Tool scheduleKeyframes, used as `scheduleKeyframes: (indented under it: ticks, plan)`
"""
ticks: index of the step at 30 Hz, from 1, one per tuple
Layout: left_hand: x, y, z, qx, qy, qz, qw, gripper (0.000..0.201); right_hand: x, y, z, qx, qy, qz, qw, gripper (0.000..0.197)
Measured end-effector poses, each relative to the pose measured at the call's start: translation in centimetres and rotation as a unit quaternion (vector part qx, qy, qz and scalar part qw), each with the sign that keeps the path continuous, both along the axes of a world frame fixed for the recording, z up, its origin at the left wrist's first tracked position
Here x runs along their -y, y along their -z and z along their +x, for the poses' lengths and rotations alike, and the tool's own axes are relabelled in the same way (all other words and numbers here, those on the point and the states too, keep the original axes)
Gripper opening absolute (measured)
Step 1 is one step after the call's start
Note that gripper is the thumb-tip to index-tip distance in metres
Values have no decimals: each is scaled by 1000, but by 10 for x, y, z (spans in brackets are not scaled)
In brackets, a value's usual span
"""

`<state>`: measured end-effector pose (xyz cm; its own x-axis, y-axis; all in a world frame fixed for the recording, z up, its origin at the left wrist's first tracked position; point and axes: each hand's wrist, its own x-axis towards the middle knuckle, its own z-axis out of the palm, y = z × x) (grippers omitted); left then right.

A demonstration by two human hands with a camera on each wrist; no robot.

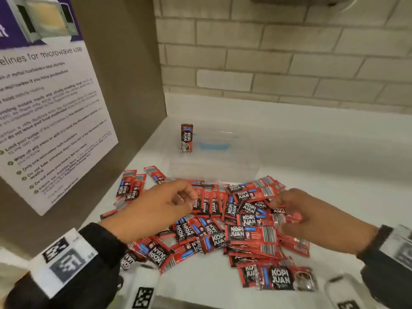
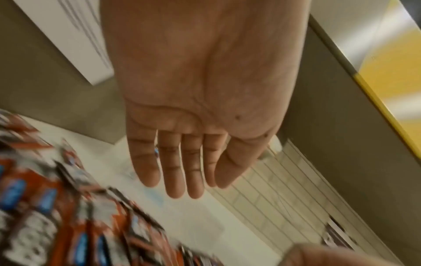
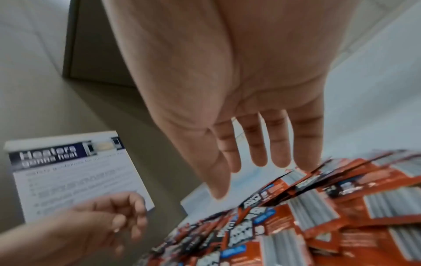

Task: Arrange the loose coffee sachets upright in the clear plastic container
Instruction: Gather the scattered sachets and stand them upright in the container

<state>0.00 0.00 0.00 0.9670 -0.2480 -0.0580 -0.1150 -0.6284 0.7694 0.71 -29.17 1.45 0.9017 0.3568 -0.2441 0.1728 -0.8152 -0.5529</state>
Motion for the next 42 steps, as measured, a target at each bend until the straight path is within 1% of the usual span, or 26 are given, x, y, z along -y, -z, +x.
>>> scheduleKeyframes:
  ticks: [1,4,6,9,11,14,16,21,25,27,30,32,34,37,39,40,41,42]
  plan:
    - [9,3,4,-5,24,21,999,17,-2,3,-1,3,-31,-43,999,31]
    - [35,9,13,13,110,93,990,20,-6,18,2,32,-70,-140,987,51]
    - [47,14,18,12,161,140,977,33,-10,30,5,44,-74,-180,980,64]
    - [60,16,25,-8,199,199,960,54,-21,37,9,58,-72,-253,963,74]
    - [67,19,27,-22,220,219,950,67,-29,41,10,57,-70,-280,956,73]
    - [73,23,29,-20,233,245,941,77,-36,46,11,77,-69,-296,949,59]
    - [74,27,31,-9,231,250,940,78,-37,49,13,87,-64,-298,949,52]
    - [77,35,34,12,220,240,945,68,-43,51,18,96,-56,-287,951,46]
    - [75,37,39,12,218,223,950,59,-45,43,23,96,-62,-247,962,29]
    - [74,36,42,17,213,208,954,55,-45,36,27,87,-71,-226,968,24]
    - [73,30,46,14,213,166,963,46,-47,20,35,98,-92,-207,969,24]
    - [72,23,50,-2,202,115,973,39,-51,6,44,109,-111,-189,969,26]
    - [71,16,56,-22,175,61,983,33,-56,-6,54,101,-121,-149,976,30]
    - [64,10,66,-79,120,-68,987,16,-57,-20,72,116,-98,-53,987,39]
    - [57,7,72,-101,88,-133,982,14,-55,-25,82,126,-44,29,991,44]
    - [53,7,74,-104,69,-161,979,15,-55,-25,86,110,-12,84,990,45]
    - [49,6,78,-104,54,-188,975,17,-57,-25,89,74,18,153,985,45]
    - [46,5,80,-104,44,-209,971,18,-61,-24,89,18,44,228,972,42]
